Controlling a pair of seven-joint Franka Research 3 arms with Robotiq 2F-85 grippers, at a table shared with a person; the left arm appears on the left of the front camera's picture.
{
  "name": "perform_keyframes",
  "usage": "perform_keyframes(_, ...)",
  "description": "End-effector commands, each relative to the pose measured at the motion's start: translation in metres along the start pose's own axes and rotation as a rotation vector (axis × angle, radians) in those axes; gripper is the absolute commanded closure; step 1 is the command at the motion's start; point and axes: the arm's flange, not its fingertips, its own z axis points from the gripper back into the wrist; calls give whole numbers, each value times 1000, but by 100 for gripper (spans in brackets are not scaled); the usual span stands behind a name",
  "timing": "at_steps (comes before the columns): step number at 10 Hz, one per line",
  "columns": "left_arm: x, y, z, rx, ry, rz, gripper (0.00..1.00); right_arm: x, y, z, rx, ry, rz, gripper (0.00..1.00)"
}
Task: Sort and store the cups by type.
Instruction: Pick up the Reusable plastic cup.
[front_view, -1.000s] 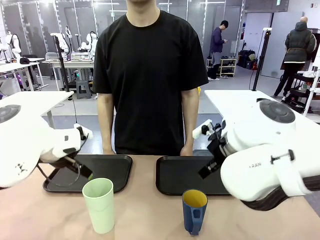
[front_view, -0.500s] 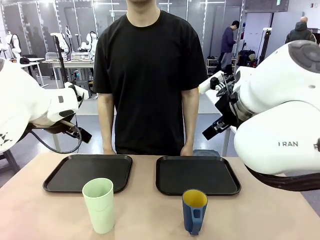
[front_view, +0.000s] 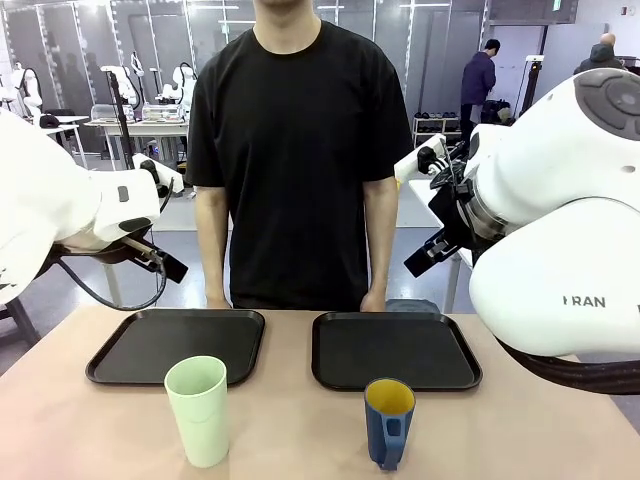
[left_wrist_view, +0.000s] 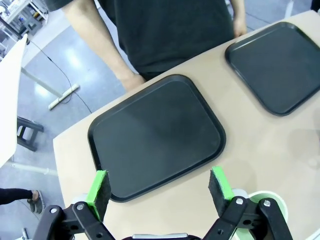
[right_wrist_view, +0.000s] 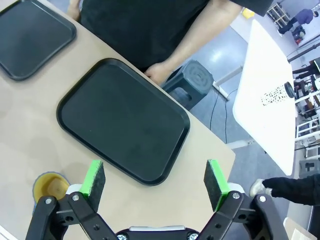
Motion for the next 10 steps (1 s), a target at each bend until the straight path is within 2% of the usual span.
perform_keyframes(1, -12, 8, -13, 61, 38, 2, 0, -16, -5, -18, -16, 48, -49, 0)
perform_keyframes(4, -51, 59, -67, -6, 188, 115, 0, -41, -43, -82, 4, 196, -186, 0)
perform_keyframes(6, -78, 90, -110, -19, 208, 167, 0, -56, -63, -125, 46, 242, -232, 0)
perform_keyframes(7, -91, 103, -130, 2, 251, 197, 0, -63, -70, -144, 79, 248, -263, 0)
perform_keyframes(10, -106, 115, -149, 9, 310, 268, 0, -78, -85, -172, 118, 321, -334, 0)
